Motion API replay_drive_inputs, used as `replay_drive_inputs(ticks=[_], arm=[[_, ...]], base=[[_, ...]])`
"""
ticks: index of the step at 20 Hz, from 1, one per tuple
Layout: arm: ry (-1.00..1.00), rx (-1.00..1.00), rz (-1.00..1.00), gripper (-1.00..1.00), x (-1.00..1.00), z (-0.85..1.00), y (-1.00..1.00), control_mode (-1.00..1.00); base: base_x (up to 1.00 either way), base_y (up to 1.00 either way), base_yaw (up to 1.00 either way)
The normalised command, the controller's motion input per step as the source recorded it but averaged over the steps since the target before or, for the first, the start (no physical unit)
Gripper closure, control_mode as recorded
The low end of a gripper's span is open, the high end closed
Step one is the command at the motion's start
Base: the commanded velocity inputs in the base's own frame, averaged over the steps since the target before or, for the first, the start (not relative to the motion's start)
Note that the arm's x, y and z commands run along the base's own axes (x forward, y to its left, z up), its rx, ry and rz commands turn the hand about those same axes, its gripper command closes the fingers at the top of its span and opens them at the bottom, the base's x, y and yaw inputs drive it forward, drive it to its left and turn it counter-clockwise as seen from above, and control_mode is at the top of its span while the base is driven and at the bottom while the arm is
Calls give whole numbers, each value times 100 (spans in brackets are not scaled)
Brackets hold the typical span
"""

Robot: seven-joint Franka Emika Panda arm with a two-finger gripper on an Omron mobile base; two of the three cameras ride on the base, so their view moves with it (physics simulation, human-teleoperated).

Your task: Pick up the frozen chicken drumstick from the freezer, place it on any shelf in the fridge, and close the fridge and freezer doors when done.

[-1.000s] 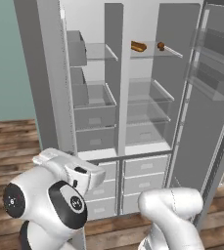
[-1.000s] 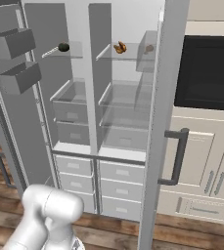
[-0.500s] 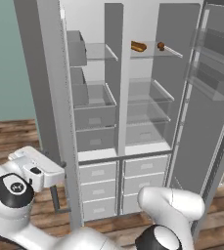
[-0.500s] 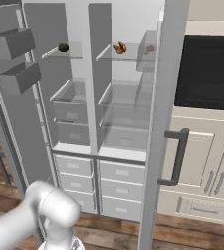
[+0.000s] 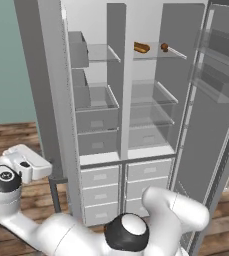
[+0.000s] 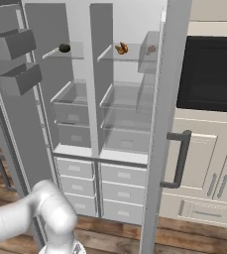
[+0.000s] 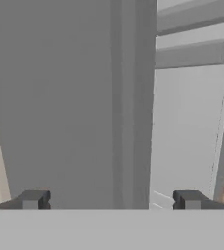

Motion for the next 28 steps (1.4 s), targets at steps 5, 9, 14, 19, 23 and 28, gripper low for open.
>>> replay_drive_inputs(ticks=[5, 9, 14, 19, 23, 28], arm=[[0, 0, 12, -100, 88, -31, 16, -100], [0, 0, 6, -100, 76, -16, 16, -100], [0, 0, 1, -100, 63, -12, -7, -100], [3, -3, 0, -100, 60, -1, -51, -100], [3, -3, 0, -100, 74, 0, -61, -100], [1, 0, 0, -100, 76, 0, -87, -100]], base=[[0, 0, 0], [0, 0, 0], [0, 0, 0], [0, 0, 0], [0, 0, 0], [0, 0, 0]])
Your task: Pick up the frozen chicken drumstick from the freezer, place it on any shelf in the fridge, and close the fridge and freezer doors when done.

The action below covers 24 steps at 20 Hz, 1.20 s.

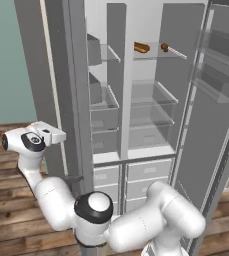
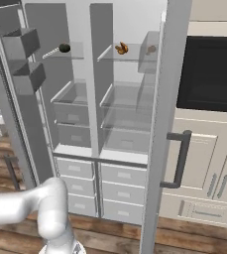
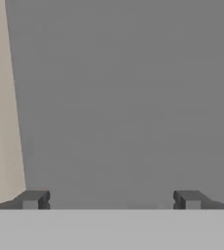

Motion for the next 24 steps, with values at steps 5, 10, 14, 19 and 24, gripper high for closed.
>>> replay_drive_inputs(ticks=[5, 10, 14, 19, 24], arm=[[0, 0, 0, -100, 80, 0, -100, -100], [-1, 0, 0, -100, 74, 0, -100, -100], [-7, 0, 0, -100, 55, 0, -100, -100], [-8, 6, 0, -100, 62, 0, -100, -100], [-3, 16, 0, -100, 84, 0, -98, -100]], base=[[0, 0, 0], [0, 0, 0], [0, 0, 0], [0, 0, 0], [0, 0, 0]])
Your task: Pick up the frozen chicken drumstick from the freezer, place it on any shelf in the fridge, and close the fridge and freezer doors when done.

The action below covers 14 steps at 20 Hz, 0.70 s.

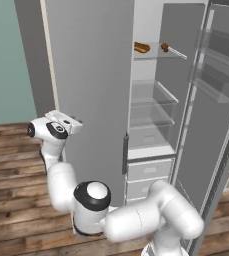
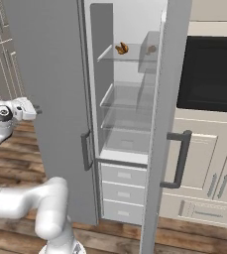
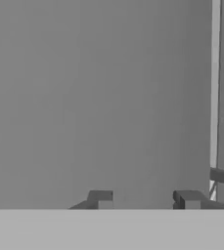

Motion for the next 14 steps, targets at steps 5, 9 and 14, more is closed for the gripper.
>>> replay_drive_inputs(ticks=[5, 9, 14], arm=[[6, 0, 0, -100, -12, 0, -14, -100], [7, 0, 0, -100, -99, 27, -61, -100], [9, 4, 5, -100, -100, 57, -96, -100]], base=[[0, 0, 0], [0, 0, 0], [0, 0, 0]])
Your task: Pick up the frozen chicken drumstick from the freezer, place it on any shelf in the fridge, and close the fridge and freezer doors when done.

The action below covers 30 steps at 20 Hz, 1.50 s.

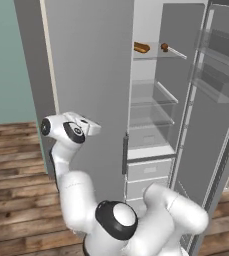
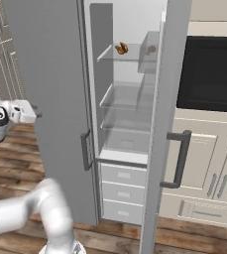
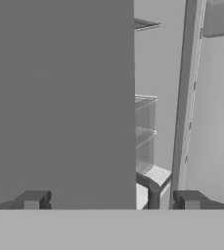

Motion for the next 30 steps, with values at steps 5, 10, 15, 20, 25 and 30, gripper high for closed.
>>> replay_drive_inputs(ticks=[5, 10, 15, 20, 25, 30], arm=[[2, 5, 21, -100, -100, 42, -100, -100], [2, 4, 21, -100, -100, 36, -100, -100], [5, 2, 19, -100, -100, 45, -100, -100], [13, 0, 18, -100, -100, 49, -100, -100], [17, 0, 17, -100, -100, 44, -100, -100], [21, 0, 19, -100, -100, 18, -91, -100]], base=[[0, 0, 0], [0, 0, 0], [0, 0, 0], [0, 0, 0], [0, 0, 0], [0, 0, 0]])
